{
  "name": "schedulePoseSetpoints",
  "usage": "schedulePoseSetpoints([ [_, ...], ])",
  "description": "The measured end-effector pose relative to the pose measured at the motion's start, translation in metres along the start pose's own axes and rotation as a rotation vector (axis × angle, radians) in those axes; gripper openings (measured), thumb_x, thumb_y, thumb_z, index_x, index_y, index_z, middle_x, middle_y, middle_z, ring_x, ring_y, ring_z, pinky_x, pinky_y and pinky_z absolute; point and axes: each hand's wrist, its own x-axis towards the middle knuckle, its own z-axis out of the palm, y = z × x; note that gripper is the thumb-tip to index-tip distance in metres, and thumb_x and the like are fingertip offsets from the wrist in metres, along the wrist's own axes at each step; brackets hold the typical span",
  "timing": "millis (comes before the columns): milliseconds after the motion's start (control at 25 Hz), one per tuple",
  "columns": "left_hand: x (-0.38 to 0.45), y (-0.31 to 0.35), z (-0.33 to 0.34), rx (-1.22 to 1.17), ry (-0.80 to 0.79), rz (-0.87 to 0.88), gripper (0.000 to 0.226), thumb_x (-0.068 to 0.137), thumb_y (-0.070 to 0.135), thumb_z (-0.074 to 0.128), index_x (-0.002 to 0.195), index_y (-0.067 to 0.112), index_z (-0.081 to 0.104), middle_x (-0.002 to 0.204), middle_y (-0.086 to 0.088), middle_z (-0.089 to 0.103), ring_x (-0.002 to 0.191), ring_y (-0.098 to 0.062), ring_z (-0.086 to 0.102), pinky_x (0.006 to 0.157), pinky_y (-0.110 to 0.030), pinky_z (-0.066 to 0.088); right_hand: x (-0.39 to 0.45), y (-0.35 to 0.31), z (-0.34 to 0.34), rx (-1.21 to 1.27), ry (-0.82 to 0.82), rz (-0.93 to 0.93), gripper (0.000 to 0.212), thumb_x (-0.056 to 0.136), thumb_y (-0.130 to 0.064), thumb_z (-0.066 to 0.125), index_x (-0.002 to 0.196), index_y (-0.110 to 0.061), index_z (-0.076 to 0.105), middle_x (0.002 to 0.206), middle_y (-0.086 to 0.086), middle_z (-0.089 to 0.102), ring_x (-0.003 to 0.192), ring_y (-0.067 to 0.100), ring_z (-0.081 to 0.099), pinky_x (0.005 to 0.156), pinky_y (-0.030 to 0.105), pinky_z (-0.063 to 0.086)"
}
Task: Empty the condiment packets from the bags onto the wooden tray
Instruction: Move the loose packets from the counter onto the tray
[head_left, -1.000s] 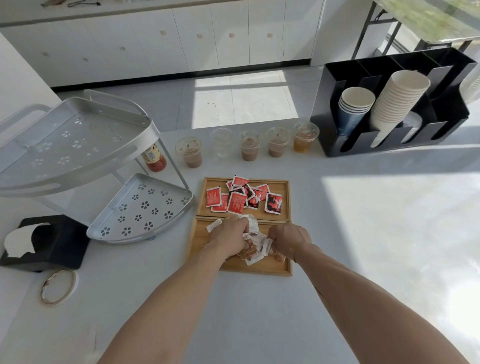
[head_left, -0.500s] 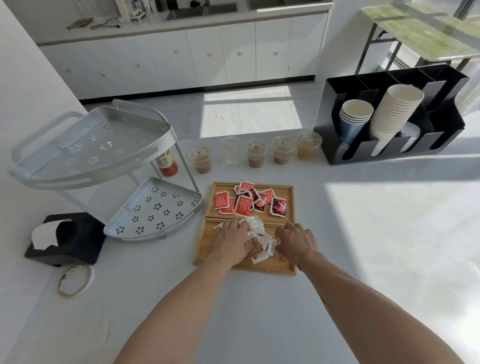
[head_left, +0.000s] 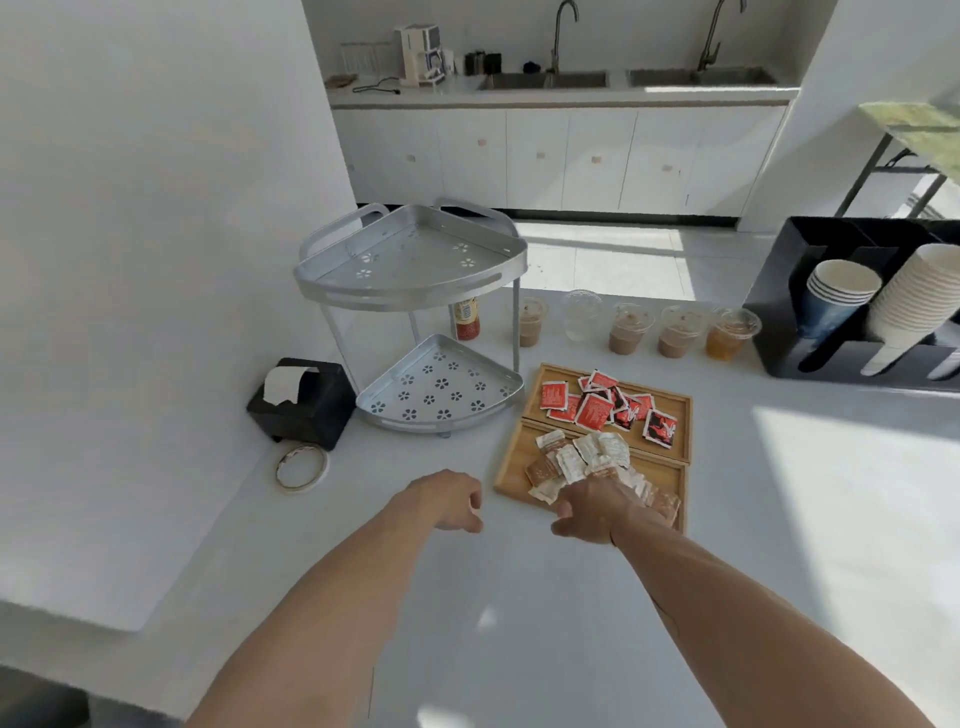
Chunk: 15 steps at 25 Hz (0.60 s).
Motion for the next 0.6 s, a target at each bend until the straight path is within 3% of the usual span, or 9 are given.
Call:
schedulePoseSetpoints([
  [320, -0.088, -0.157, 0.032, -0.124, 0.018, -0.277, 0.04, 0.08, 0.039, 0.069, 0.117, 0.026, 0.06, 0.124, 0.003, 0.058, 0.109, -0.02, 0.057, 0.088, -0.033, 0.047, 0.02, -0.136, 0.008, -0.165, -0.093, -0.232, 0.038, 0.089, -0.052, 0.055, 0.12, -0.033, 0.064, 0.13, -0.005, 0.063, 0.124, 0.02, 0.055, 0.102, 0.039, 0.047],
  [600, -0.135, -0.239, 0.06, -0.173, 0.13, -0.396, 0.041, 0.085, 0.039, 0.063, 0.123, 0.025, 0.056, 0.126, 0.0, 0.057, 0.114, -0.02, 0.055, 0.089, -0.035, 0.047, 0.036, -0.223, 0.032, -0.221, -0.07, -0.265, 0.057, 0.084, -0.059, 0.06, 0.135, -0.034, 0.053, 0.135, -0.005, 0.057, 0.127, 0.02, 0.051, 0.1, 0.036, 0.042],
])
